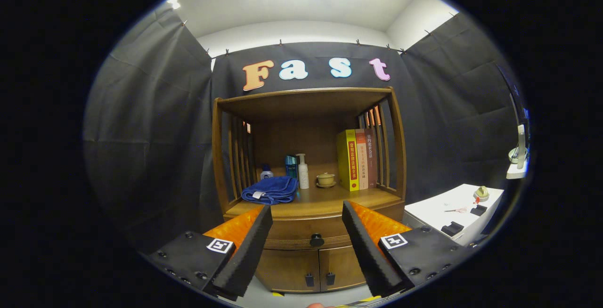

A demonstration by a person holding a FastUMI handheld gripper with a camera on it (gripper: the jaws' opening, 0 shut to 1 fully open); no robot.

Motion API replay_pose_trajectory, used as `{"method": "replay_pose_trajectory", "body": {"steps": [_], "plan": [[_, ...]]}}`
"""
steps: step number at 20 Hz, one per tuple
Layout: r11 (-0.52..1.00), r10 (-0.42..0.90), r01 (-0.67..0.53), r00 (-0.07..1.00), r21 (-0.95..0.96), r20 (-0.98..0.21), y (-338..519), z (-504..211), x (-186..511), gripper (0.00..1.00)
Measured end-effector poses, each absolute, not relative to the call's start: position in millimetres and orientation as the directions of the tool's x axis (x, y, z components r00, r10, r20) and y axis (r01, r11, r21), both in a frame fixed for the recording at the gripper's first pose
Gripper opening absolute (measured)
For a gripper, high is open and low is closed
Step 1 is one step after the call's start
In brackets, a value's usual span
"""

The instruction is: Pull open the drawer, take out the items inside it, and place them on the countertop above the cabinet.

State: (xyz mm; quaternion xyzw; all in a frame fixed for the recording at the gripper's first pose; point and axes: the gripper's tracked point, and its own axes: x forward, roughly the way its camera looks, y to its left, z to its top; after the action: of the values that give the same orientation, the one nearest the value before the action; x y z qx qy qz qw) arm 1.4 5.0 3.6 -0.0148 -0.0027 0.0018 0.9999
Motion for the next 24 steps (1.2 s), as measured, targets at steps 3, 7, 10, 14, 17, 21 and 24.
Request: {"method": "replay_pose_trajectory", "body": {"steps": [3,7,10,14,17,21,24], "plan": [[0.999,0.005,-0.004,1.0,-0.042,0.014,6,6,13,0.98],[0.998,0.029,-0.028,0.999,-0.049,0.015,6,-21,52,0.98],[0.997,0.045,-0.046,0.999,-0.056,-0.031,1,-71,92,0.98],[0.995,0.002,-0.011,0.996,-0.095,-0.094,-22,-146,141,0.99],[0.999,0.005,-0.01,0.992,-0.036,-0.127,-27,-178,165,0.99],[0.999,-0.015,0.006,0.984,-0.047,-0.177,-37,-204,185,0.96],[1.0,-0.02,0.015,0.979,-0.027,-0.204,-43,-219,200,0.91]]}}
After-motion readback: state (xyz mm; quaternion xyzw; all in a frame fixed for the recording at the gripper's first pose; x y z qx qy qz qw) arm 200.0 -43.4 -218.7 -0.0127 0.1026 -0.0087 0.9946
